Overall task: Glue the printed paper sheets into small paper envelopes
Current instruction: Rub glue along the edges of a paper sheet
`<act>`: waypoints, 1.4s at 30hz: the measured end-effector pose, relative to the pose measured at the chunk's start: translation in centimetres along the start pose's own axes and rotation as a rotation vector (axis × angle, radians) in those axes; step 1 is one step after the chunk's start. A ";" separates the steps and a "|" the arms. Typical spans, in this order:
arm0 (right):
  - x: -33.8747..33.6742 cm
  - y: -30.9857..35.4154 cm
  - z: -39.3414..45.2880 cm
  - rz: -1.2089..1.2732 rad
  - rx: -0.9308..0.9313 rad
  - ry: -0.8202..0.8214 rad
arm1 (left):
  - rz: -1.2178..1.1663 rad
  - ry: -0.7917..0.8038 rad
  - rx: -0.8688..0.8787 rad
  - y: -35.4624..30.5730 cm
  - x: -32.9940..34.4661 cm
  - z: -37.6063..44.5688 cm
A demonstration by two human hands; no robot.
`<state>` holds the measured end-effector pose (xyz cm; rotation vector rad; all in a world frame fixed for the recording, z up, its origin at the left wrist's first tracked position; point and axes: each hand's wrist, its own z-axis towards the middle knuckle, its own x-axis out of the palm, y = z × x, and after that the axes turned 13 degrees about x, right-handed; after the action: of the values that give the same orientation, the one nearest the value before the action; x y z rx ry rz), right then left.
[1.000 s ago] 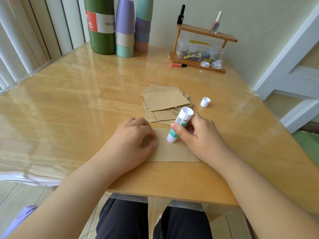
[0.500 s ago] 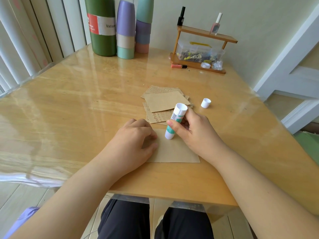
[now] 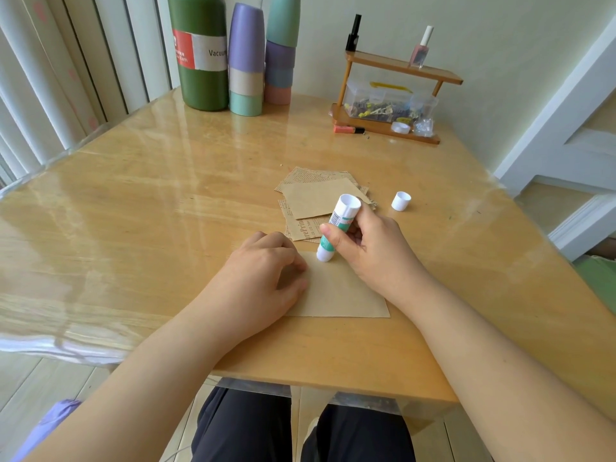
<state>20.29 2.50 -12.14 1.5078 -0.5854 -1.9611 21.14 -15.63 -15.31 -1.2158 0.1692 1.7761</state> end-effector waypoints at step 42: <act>0.8 0.9 0.1 -0.009 0.000 0.051 | 0.004 0.013 -0.148 0.1 -0.7 0.2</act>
<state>20.19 1.31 -12.03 1.5585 -0.5575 -1.9236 21.01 -15.99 -14.74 -1.3324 0.0481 1.8107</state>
